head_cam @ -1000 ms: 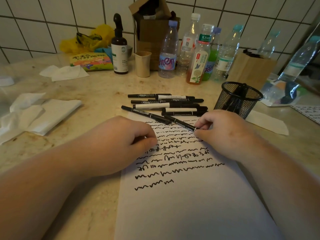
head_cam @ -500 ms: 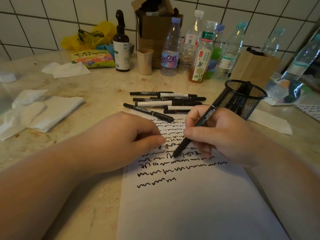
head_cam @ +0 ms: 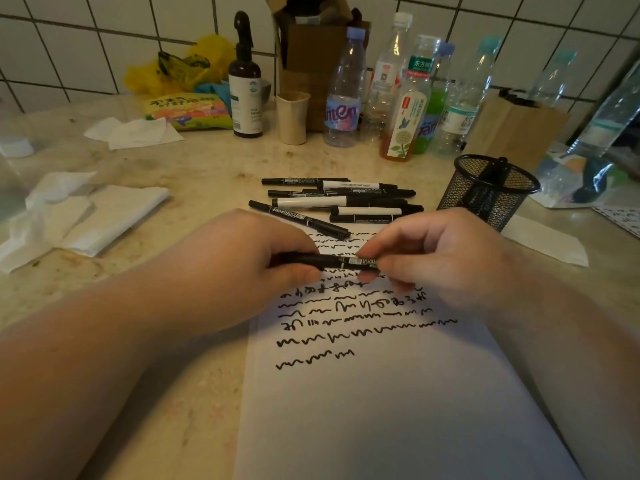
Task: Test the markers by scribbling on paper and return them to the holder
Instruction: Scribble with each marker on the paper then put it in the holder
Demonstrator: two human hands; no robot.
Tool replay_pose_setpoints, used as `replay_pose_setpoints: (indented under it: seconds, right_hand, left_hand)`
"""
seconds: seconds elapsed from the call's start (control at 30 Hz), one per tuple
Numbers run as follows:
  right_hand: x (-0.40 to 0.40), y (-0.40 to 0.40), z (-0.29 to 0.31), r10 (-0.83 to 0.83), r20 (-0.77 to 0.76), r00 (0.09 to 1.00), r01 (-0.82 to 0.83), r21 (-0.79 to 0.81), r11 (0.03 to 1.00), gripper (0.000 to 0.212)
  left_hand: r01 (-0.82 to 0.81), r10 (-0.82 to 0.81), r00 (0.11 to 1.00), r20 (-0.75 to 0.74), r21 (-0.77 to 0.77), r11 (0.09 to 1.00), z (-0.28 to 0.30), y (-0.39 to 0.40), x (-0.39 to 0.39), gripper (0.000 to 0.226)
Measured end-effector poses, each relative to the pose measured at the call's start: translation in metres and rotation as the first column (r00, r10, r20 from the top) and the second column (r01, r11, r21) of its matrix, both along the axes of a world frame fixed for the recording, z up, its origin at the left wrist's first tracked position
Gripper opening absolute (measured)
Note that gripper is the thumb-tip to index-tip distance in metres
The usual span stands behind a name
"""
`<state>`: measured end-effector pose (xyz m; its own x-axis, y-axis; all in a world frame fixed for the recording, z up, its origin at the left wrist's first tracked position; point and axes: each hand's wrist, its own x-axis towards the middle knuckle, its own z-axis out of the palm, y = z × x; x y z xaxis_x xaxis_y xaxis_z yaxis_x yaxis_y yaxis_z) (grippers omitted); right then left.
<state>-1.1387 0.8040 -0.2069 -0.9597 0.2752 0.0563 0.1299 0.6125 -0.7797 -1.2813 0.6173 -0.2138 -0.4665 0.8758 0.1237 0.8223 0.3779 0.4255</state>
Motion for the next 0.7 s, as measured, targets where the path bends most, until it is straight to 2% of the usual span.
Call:
replay_pose_setpoints:
  seconds: [0.1,0.23,0.33,0.47,0.53,0.63,0.7]
  right_hand:
    - [-0.001,-0.011,0.0,0.028,0.106,0.994,-0.033,0.049,0.998,0.019]
    - [-0.001,-0.014,-0.002,0.093,0.183,0.979,-0.118,0.132,0.984,0.016]
    - [0.0,-0.012,-0.002,0.122,0.19,0.974,-0.146,0.12,0.982,0.016]
    - [0.001,-0.012,0.001,0.199,0.217,0.956,-0.204,0.0,0.979,0.012]
    - [0.0,-0.01,0.0,0.21,0.211,0.955,-0.208,-0.031,0.978,0.011]
    - [0.0,-0.006,0.001,0.193,0.21,0.958,-0.18,-0.08,0.98,0.01]
    - [0.002,-0.002,0.001,0.169,0.226,0.959,-0.154,-0.082,0.985,0.018]
  left_hand:
    - [0.034,-0.035,0.998,-0.044,-0.04,0.999,0.0,0.002,0.002,0.027]
    - [0.101,-0.108,0.992,-0.072,-0.099,0.99,0.0,0.003,0.005,0.054]
    - [0.124,-0.131,0.991,-0.037,-0.153,0.98,0.001,0.004,0.006,0.038]
    - [0.198,-0.194,0.98,0.04,-0.212,0.957,-0.001,0.001,0.006,0.032]
    - [0.219,-0.225,0.974,-0.01,-0.195,0.956,0.0,0.001,0.007,0.039]
    - [0.209,-0.237,0.959,-0.158,-0.175,0.962,0.001,0.002,0.004,0.048]
    - [0.212,-0.24,0.93,-0.279,-0.126,0.969,0.001,0.0,-0.002,0.051]
